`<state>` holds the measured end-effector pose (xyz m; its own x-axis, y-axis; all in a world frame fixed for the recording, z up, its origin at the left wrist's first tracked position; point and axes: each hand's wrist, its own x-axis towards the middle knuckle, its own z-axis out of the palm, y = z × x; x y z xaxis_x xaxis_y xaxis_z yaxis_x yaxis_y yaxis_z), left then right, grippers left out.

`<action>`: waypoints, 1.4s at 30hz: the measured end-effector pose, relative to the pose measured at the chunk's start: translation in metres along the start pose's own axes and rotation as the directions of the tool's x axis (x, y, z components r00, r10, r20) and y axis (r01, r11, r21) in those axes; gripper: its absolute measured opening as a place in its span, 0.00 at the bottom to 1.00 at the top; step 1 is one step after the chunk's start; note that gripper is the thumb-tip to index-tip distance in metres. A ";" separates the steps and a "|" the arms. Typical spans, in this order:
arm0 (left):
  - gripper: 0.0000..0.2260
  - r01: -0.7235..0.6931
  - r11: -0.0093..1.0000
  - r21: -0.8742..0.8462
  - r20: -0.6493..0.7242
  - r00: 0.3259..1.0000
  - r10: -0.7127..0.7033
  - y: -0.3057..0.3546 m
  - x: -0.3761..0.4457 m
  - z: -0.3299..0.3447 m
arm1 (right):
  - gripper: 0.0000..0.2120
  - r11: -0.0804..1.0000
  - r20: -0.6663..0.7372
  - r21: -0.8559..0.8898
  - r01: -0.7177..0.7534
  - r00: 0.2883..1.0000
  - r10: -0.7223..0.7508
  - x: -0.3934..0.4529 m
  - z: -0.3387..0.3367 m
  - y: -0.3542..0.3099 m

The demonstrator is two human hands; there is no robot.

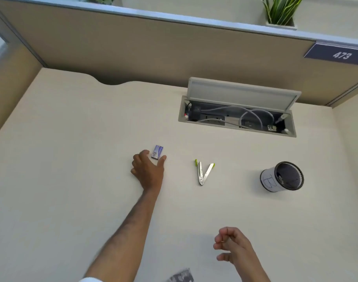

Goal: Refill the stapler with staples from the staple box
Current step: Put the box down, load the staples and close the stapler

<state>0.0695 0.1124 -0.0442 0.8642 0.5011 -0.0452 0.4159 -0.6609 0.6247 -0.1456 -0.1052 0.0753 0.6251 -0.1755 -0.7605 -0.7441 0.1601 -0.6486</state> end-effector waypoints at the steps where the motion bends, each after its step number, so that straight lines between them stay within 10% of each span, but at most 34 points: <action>1: 0.26 -0.021 1.000 -0.008 -0.010 1.000 0.021 0.001 -0.007 0.003 | 0.11 1.000 -0.011 0.004 -0.008 1.000 0.008 0.002 0.000 0.000; 9: 0.25 -0.551 0.830 -0.087 0.366 0.757 0.541 0.026 -0.117 0.029 | 0.14 1.000 -0.047 0.022 -0.013 0.999 0.014 0.009 0.001 -0.005; 16: 0.13 -0.504 0.864 0.005 0.442 0.776 0.451 0.056 -0.122 0.026 | 0.12 0.999 -0.068 0.021 0.040 0.997 -0.038 0.001 -0.012 -0.007; 27: 0.07 -0.259 0.890 -0.376 0.414 0.813 0.411 0.053 -0.155 -0.039 | 0.13 0.991 -0.076 0.078 0.112 0.991 -0.106 0.003 -0.015 -0.018; 35: 0.07 0.129 0.761 -0.636 0.525 0.795 0.304 0.059 -0.208 -0.125 | 0.15 0.972 0.032 0.127 0.199 0.978 -0.204 -0.014 0.000 -0.041; 42: 0.08 0.166 0.685 -0.709 0.532 0.763 0.366 0.061 -0.230 -0.165 | 0.07 0.932 0.175 0.191 0.306 0.924 -0.340 -0.041 0.007 -0.055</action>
<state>-0.1509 0.0490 0.1324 0.9627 -0.1567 -0.2207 0.2275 0.0267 0.9734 -0.1287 -0.1002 0.1413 0.8717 -0.0463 -0.4879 -0.4572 0.2814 -0.8436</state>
